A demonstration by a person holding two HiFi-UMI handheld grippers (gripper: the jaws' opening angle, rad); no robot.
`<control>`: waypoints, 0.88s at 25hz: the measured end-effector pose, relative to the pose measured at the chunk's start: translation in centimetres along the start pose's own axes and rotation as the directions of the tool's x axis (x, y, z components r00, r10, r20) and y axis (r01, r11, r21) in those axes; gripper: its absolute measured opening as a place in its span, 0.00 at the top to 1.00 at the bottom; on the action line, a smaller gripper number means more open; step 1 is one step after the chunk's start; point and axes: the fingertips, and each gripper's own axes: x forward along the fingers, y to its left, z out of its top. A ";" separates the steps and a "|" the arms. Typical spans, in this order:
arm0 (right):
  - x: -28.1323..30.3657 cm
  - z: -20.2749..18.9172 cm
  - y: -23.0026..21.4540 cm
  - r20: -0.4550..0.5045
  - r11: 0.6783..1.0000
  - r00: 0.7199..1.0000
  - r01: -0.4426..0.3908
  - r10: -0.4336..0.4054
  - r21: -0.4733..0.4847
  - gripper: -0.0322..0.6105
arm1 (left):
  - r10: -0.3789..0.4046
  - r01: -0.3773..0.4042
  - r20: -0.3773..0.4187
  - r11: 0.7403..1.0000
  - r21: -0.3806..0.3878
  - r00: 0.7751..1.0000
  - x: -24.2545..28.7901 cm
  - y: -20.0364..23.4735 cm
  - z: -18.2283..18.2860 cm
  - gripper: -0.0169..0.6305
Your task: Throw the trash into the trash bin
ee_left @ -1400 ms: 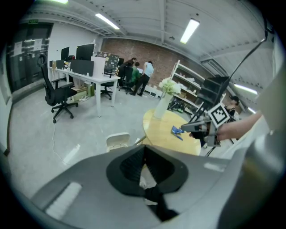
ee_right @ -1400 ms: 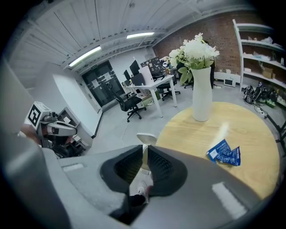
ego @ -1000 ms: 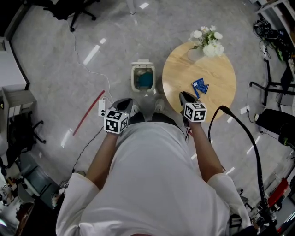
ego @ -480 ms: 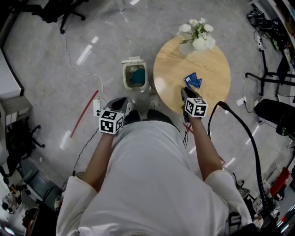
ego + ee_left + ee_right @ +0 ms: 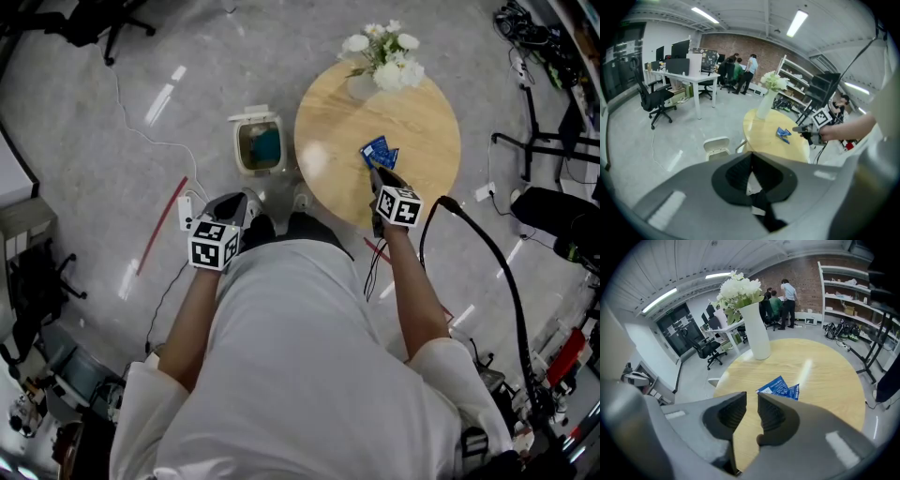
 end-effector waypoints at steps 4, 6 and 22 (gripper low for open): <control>0.3 -0.2 -2.2 -0.009 0.999 0.999 0.039 -0.039 0.018 0.81 | 0.000 0.000 -0.013 1.000 0.003 1.000 0.5 -0.3 0.0 0.97; 0.6 -0.4 -3.4 -0.015 0.998 0.998 0.055 -0.055 0.027 0.81 | 0.001 -0.001 -0.019 1.000 0.003 1.000 0.7 -0.6 0.0 0.97; 2.4 -2.3 -8.2 -0.100 0.988 0.988 0.128 -0.119 0.087 0.76 | 0.002 -0.003 -0.055 1.000 -0.009 0.998 2.7 -1.4 0.2 0.97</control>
